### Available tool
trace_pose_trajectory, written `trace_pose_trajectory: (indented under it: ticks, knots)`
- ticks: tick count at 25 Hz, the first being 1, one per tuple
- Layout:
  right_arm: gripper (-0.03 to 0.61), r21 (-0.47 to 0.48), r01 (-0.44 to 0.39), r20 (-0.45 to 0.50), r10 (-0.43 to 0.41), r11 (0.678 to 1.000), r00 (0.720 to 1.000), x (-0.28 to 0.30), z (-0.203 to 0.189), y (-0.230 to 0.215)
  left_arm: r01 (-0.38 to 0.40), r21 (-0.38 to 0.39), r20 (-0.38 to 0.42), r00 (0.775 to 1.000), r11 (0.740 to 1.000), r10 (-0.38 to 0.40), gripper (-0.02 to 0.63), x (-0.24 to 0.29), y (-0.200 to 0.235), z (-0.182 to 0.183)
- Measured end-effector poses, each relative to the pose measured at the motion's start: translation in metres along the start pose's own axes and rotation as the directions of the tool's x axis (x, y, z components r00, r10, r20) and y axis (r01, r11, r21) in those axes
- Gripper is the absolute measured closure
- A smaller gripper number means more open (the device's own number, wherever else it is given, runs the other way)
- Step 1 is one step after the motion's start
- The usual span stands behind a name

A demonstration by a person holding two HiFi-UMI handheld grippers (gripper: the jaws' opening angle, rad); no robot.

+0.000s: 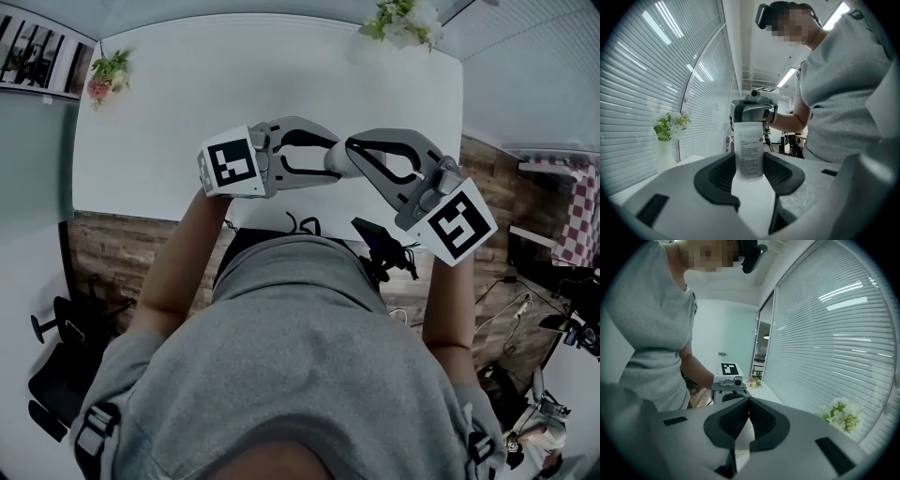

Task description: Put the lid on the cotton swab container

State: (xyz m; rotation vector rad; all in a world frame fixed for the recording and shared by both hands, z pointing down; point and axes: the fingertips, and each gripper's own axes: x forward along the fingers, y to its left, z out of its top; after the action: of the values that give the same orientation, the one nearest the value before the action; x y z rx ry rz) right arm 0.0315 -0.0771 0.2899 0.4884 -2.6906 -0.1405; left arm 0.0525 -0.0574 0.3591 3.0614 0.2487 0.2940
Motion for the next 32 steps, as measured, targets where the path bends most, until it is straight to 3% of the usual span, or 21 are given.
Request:
trace_pose_trajectory:
  ticks: [16, 26, 32]
  knots:
    - [0.553, 0.145, 0.094, 0.077, -0.106, 0.985, 0.991, -0.024, 0.0, -0.027, -0.039, 0.016, 0.037, 0.999, 0.999, 0.039, 0.434, -0.011, 0.004, 0.003]
    - [0.552, 0.197, 0.138, 0.077, -0.156, 0.971, 0.985, -0.038, -0.016, -0.033, -0.138, 0.03, 0.076, 0.988, 0.99, 0.136, 0.434, -0.033, 0.019, 0.009]
    - [0.554, 0.272, 0.204, 0.059, -0.228, 0.94, 0.972, -0.045, -0.03, -0.042, -0.2, 0.069, 0.069, 0.978, 0.977, 0.195, 0.434, -0.041, 0.025, 0.01]
